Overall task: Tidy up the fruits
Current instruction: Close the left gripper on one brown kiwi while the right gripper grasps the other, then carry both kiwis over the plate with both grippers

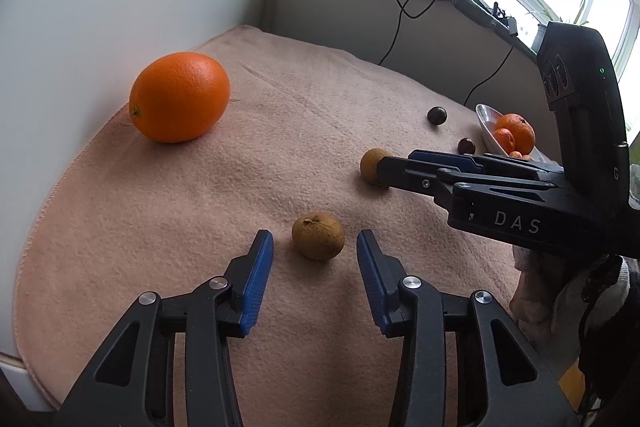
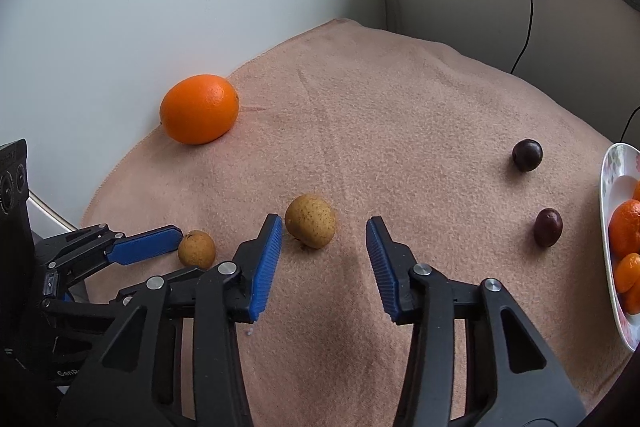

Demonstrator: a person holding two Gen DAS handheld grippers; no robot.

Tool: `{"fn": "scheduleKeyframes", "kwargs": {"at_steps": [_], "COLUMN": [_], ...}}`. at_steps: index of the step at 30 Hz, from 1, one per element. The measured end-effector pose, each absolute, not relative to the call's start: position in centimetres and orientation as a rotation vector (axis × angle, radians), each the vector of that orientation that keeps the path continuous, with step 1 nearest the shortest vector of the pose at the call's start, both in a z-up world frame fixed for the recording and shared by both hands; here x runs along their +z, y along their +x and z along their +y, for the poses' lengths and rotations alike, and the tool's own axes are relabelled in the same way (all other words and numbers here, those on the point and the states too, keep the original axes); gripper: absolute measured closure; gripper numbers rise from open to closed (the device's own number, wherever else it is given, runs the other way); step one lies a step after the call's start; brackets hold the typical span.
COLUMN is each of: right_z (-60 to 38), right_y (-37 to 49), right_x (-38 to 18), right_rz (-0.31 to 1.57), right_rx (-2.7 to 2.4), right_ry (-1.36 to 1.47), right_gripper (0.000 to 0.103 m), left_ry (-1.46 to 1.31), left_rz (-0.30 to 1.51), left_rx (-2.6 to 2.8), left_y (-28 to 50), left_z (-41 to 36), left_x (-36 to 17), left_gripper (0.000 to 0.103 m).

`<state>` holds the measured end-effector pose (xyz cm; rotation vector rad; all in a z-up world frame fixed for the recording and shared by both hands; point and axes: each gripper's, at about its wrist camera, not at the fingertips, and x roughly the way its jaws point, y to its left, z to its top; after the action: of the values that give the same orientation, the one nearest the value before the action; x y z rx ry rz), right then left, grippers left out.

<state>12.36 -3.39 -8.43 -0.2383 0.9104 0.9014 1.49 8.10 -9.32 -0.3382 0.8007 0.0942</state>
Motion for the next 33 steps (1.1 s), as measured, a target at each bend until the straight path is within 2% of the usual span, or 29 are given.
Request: {"fn": "scheduleKeyframes", "kwargs": {"at_steps": [12,18,33], "right_z": [-1.9,-0.9,-3.1], "right_y": [12.6,12.5,12.2], "right_x": [-9.1,-9.4,-8.2], "right_rz": [0.929,0.935,0.907], "right_rx": [0.928,0.947,0.926], "right_ry": [-0.250,-0.260,-0.215], "right_gripper": [0.064,0.072,0.074], "left_ry": [-0.327,-0.327,-0.346], "left_rz": [0.807,0.806,0.785], "left_rx": [0.098,0.089,0.074], "left_y": [2.0,2.1,1.9], "left_z": [8.2,8.1,8.0], "left_x": [-9.6,-9.6,-9.0], "left_gripper": [0.073,0.077,0.077]}}
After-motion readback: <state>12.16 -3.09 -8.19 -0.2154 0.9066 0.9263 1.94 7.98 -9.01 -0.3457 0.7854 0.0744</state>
